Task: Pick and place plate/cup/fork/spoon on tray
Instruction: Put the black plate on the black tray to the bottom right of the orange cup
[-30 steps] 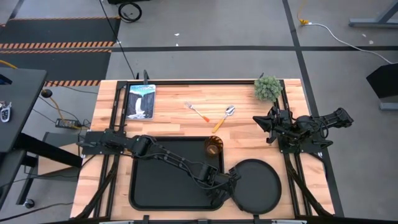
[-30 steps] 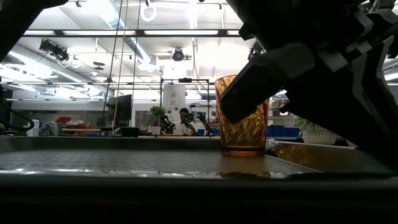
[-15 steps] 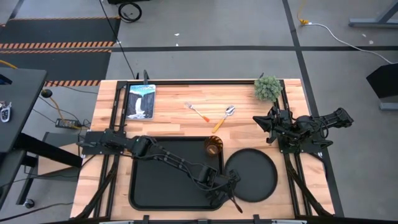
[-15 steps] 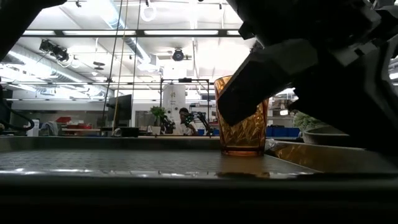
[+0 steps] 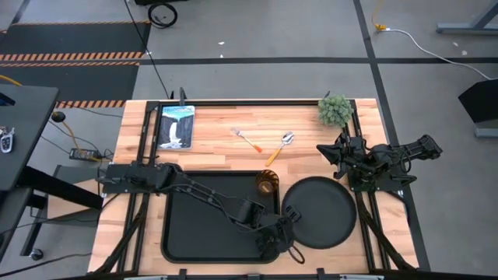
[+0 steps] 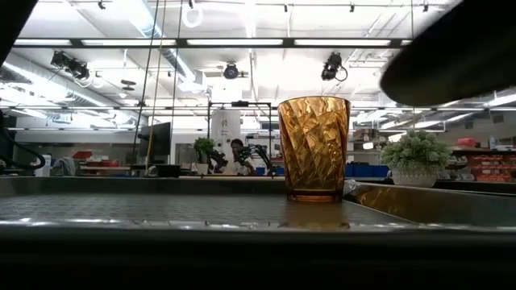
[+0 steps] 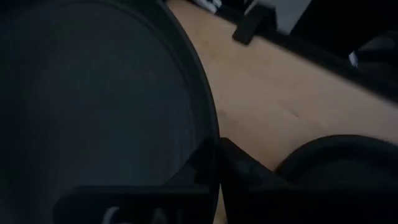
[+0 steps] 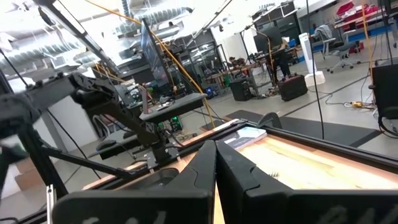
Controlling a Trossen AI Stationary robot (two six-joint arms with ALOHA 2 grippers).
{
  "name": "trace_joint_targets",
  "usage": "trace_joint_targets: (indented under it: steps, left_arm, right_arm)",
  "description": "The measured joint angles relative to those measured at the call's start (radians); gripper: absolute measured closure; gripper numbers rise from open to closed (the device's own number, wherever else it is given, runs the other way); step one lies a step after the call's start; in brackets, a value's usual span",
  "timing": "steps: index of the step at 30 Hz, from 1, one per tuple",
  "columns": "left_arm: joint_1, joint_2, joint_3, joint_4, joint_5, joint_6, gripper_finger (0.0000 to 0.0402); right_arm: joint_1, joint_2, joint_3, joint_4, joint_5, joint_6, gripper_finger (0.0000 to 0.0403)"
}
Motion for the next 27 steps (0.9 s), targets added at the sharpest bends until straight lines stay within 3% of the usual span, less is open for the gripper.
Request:
trace_joint_targets:
  steps: [6, 10, 16, 22, 27]
  left_arm:
    - [-0.052, -0.117, 0.001, -0.055, -0.095, -0.132, 0.0390]
    - [-0.074, -0.184, 0.003, -0.224, -0.178, -0.315, 0.0390]
    - [-0.103, -0.210, 0.001, -0.487, -0.213, -0.626, 0.0390]
    - [-0.182, -0.210, 0.001, -0.585, -0.367, -0.734, 0.0390]
    - [-0.214, -0.213, 0.001, -0.753, -0.345, -1.002, 0.0389]
  right_arm:
    - [0.000, 0.000, 0.000, 0.006, 0.000, 0.000, 0.0386]
    - [0.000, 0.000, 0.000, 0.006, 0.000, 0.000, 0.0386]
    - [0.000, 0.000, 0.000, 0.006, 0.000, 0.000, 0.0386]
    - [0.000, 0.000, 0.000, 0.006, 0.000, 0.000, 0.0386]
    - [0.000, 0.000, 0.000, 0.006, 0.000, 0.000, 0.0386]
